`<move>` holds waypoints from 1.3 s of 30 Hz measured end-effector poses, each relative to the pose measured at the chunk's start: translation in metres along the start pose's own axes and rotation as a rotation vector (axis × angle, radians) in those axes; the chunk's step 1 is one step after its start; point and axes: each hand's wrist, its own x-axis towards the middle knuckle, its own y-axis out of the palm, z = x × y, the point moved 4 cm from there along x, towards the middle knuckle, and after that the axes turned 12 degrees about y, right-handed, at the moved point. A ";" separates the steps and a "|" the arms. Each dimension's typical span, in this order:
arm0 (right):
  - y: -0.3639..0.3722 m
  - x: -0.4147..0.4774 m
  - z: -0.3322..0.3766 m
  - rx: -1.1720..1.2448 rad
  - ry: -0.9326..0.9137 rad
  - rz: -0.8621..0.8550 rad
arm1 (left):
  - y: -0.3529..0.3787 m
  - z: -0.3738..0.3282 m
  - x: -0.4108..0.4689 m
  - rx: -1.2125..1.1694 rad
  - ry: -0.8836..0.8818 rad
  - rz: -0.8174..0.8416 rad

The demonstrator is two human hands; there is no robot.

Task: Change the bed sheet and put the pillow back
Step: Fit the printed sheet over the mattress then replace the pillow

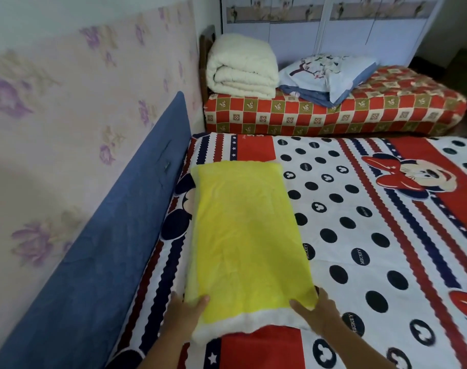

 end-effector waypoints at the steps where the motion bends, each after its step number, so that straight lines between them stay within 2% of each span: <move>1: -0.001 -0.012 -0.004 -0.030 -0.004 -0.012 | -0.002 -0.001 -0.011 0.031 0.010 -0.012; 6: -0.031 -0.081 0.001 0.009 -0.113 -0.073 | -0.024 -0.033 -0.077 0.023 0.159 0.000; 11: -0.072 -0.156 -0.008 0.076 -0.167 -0.114 | -0.038 -0.059 -0.144 -0.083 0.315 0.027; 14: -0.095 -0.190 -0.028 0.165 -0.201 -0.110 | -0.031 -0.077 -0.180 -0.074 0.340 0.037; 18: -0.129 -0.230 -0.070 0.285 -0.254 -0.165 | -0.009 -0.124 -0.247 -0.075 0.493 0.063; 21: -0.158 -0.252 -0.112 0.347 -0.264 -0.214 | 0.021 -0.154 -0.294 -0.094 0.634 0.096; 26: -0.202 -0.283 -0.191 0.463 -0.279 -0.233 | 0.076 -0.185 -0.374 -0.099 0.760 0.162; 32: -0.261 -0.316 -0.314 0.514 -0.235 -0.308 | 0.160 -0.212 -0.475 -0.077 0.804 0.247; 39: -0.367 -0.347 -0.494 0.546 -0.170 -0.446 | 0.310 -0.242 -0.625 -0.060 0.872 0.384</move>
